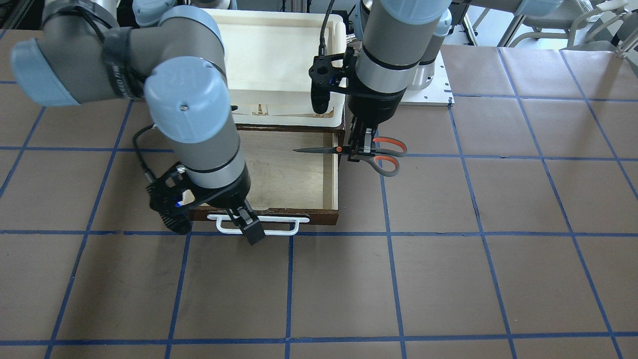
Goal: Place scissors in drawer with both arms
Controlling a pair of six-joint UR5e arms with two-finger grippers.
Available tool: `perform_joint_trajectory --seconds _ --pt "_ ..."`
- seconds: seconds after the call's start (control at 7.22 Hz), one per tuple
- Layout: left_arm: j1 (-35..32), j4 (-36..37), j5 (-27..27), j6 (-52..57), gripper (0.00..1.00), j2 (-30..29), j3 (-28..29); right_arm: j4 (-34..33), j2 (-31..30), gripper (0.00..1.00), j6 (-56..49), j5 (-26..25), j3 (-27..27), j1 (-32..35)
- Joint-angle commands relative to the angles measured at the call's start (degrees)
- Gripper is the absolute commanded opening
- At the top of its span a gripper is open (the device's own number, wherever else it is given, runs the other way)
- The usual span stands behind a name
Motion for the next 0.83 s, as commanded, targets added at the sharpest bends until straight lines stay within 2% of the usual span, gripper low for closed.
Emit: perform_joint_trajectory --seconds 0.0,0.28,0.42,0.69 --pt "-4.7 0.6 -0.1 -5.3 0.00 -2.2 -0.1 2.0 -4.3 1.00 -25.3 -0.5 0.6 -6.2" --pt "-9.2 6.4 -2.7 -9.1 0.00 -5.9 -0.1 2.2 -6.7 1.00 -43.0 -2.9 0.6 -8.0" --pt "-10.1 9.5 -2.7 -9.5 0.00 -7.9 -0.1 3.1 -8.8 1.00 -47.6 -3.0 0.8 -8.1" --pt "-11.4 10.2 -2.8 -9.7 0.00 -10.7 -0.1 6.8 -12.3 1.00 -48.9 -3.2 1.8 -7.8"
